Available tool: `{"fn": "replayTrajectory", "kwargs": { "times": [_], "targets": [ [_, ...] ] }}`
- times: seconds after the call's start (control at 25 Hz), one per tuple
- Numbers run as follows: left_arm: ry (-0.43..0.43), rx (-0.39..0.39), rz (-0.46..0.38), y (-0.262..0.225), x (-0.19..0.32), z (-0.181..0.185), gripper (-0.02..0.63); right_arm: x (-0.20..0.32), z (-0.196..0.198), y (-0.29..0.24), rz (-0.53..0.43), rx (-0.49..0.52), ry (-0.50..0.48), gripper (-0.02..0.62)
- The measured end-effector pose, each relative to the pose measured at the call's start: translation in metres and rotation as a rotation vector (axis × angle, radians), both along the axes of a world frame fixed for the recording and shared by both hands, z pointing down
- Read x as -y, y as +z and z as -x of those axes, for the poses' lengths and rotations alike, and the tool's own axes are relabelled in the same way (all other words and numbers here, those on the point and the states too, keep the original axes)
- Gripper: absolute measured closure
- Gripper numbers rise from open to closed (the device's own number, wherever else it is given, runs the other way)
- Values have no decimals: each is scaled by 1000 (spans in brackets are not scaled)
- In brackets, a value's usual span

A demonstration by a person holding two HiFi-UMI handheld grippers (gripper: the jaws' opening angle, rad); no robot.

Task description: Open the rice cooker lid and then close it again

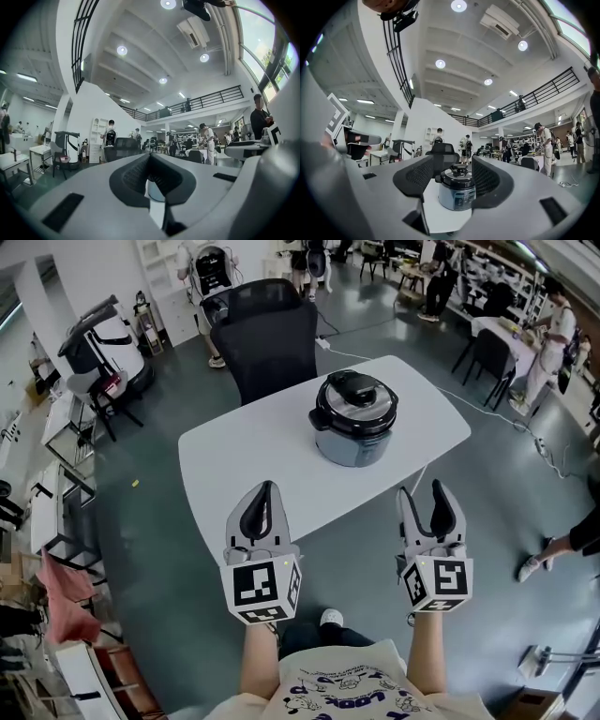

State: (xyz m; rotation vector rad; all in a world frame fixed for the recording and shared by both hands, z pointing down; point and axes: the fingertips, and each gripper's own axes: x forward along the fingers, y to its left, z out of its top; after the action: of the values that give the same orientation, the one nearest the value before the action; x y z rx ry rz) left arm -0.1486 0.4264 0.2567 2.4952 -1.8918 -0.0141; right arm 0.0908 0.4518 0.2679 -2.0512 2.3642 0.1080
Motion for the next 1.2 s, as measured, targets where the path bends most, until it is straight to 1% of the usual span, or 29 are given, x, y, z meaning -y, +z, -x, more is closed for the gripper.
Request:
{"fn": "replayTrajectory", "kwargs": {
  "times": [0.28,0.56,0.64,0.8,1.0,1.08,1.2],
  "targets": [
    [-4,17,31,13,49,-34,592,53,-34,12,19,13,-8,339],
    [-6,24,50,28,126,-45,592,132,-40,32,50,4,-30,339],
    [-6,24,51,31,156,-52,592,162,-45,35,55,-2,-36,339],
    [-5,22,58,33,233,-66,592,241,-57,38,74,-19,-56,337],
    [-5,15,65,14,341,-63,592,349,-51,18,94,-53,-80,333],
    [0,18,66,12,372,-65,592,381,-51,17,102,-63,-91,333],
    [6,24,68,22,410,-72,592,418,-52,29,119,-96,-129,328]
  ]
}}
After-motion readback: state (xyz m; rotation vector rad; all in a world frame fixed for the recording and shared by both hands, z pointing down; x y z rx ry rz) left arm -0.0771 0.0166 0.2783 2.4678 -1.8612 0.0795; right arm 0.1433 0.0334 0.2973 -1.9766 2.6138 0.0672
